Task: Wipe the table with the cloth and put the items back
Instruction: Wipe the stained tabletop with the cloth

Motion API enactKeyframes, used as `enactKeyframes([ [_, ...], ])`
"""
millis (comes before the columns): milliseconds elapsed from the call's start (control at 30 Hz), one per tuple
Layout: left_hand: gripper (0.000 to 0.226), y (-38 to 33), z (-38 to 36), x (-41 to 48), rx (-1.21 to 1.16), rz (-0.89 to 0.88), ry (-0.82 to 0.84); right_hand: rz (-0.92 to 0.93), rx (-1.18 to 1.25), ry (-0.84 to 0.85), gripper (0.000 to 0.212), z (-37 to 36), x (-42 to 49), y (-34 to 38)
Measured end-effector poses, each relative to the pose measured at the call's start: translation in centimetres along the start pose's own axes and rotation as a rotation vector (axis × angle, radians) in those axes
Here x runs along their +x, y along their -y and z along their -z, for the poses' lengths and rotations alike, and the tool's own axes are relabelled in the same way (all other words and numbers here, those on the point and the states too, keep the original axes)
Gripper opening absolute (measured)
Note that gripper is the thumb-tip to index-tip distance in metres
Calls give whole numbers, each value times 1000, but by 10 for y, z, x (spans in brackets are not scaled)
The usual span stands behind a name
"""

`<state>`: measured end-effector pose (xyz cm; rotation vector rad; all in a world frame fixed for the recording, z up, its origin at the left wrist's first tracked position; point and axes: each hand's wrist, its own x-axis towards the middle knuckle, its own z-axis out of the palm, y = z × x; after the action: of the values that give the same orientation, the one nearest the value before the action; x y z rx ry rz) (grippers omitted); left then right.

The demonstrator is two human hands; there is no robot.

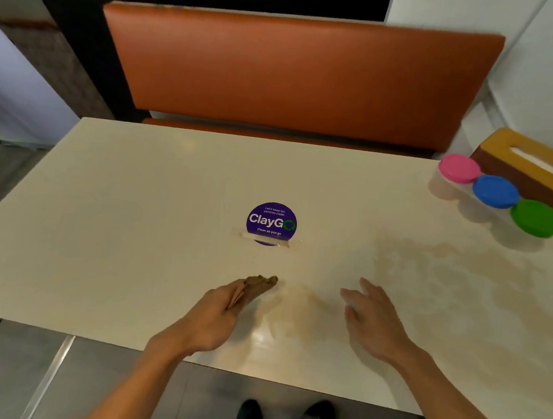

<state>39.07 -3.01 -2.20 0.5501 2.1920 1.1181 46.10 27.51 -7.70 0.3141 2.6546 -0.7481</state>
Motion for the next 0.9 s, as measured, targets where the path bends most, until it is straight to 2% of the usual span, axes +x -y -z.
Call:
enactKeyframes([
  [100,43,-14,13,35,141,-24,-89,-45,-26,-25,44,-8,-12,-5],
  [200,57,-20,9,70,537,-136,-114,-48,-39,-37,47,-16,-15,-5],
  [267,69,-17,0,89,856,-175,-69,-52,-44,-47,47,-18,-14,-6],
  [333,75,-10,-10,101,1000,-204,59,-46,-56,-57,46,-19,-11,-7],
  [433,77,9,-24,101,991,-181,198,-47,-54,-71,48,-23,-9,-7],
  [567,77,27,-34,83,876,-153,154,-44,-94,-82,52,-24,-8,-6],
  [900,83,42,-67,9,775,-85,73,-78,-69,-77,49,-26,-9,5],
])
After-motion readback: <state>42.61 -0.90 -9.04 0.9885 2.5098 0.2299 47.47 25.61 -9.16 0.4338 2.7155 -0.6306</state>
